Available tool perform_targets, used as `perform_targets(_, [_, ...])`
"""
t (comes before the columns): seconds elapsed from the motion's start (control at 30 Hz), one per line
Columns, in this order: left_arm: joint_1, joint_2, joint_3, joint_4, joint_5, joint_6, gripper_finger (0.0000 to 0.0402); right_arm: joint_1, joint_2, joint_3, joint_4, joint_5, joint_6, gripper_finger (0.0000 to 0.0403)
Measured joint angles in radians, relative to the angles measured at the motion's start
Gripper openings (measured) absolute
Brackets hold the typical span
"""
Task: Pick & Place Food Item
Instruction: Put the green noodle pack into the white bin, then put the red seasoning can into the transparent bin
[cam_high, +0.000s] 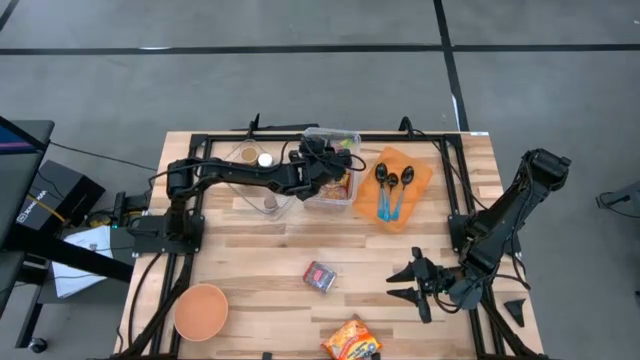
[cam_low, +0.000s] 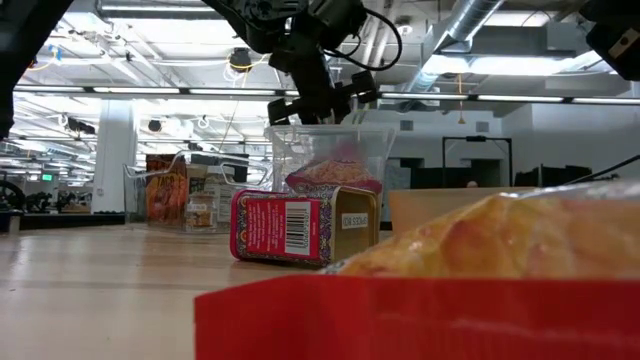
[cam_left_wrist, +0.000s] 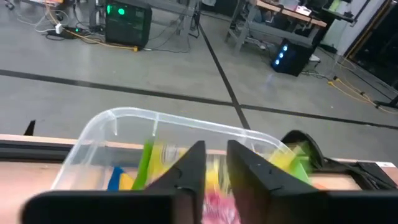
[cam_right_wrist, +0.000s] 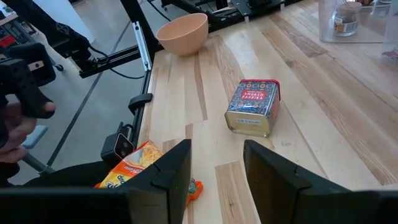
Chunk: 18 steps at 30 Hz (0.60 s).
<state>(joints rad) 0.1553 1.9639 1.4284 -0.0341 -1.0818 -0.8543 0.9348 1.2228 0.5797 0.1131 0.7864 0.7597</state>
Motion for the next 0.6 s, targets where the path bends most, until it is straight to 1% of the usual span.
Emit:
perform_targets(0.23, [0.004,0.000,0.000,0.019,-0.029,0.000,0.0143,0.000,0.000,0.000,0.000,0.000,0.000,0.0143])
perform_targets(0.37, [-0.001,-0.001,0.000,0.095,-0.034,0.022,0.0182,0.000,0.000,0.000,0.000,0.000,0.000,0.0143])
perform_targets(0.47, [-0.010,-0.012,0.000,0.181,-0.035,0.149,0.0198,0.000,0.000,0.000,0.000,0.000,0.000,0.0143])
perform_targets(0.5, [-0.015,-0.019,0.000,0.227,-0.035,0.204,0.0200,0.000,0.000,0.000,0.000,0.000,0.000,0.0143])
perform_targets(0.57, [-0.027,-0.047,0.000,0.267,-0.020,0.334,0.0202,0.000,0.000,0.000,0.000,0.000,0.000,0.0143])
perform_targets(0.6, [-0.032,-0.062,0.000,0.297,0.008,0.407,0.0202,0.000,0.000,0.000,0.000,0.000,0.000,0.0143])
